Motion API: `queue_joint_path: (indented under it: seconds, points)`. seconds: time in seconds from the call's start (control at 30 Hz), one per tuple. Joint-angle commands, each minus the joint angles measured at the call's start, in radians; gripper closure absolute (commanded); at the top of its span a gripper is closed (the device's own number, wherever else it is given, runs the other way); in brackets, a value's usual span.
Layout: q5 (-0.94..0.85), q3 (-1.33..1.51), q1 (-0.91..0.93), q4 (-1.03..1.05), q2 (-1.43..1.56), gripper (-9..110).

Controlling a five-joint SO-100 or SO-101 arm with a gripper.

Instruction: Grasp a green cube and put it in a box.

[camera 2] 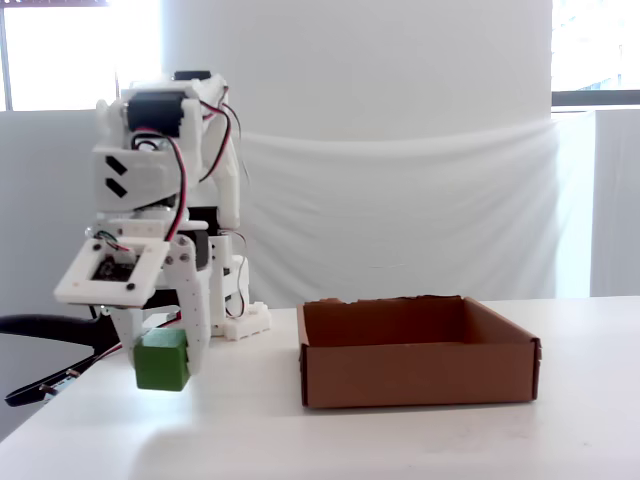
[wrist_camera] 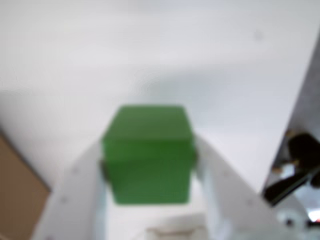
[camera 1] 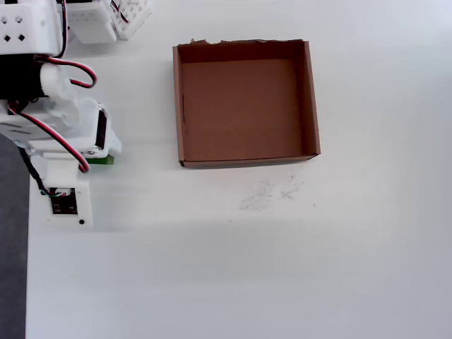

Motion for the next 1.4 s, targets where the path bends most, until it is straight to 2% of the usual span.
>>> queue_joint_path:
  seconds: [0.0, 0.4, 0.9, 1.17, 1.37]
  points:
    - [0.026, -0.081, -0.029, 0.040, 0.049, 86]
    - [0.161, -0.238, -0.199, 0.218, 0.095, 86]
    - [0.419, -0.264, -0.546, 0.242, 0.175, 86]
    - [0.543, -0.173, -0.733, 0.117, 0.172, 85]
    - [0.566, -0.067, -0.824, 0.040, 0.164, 85]
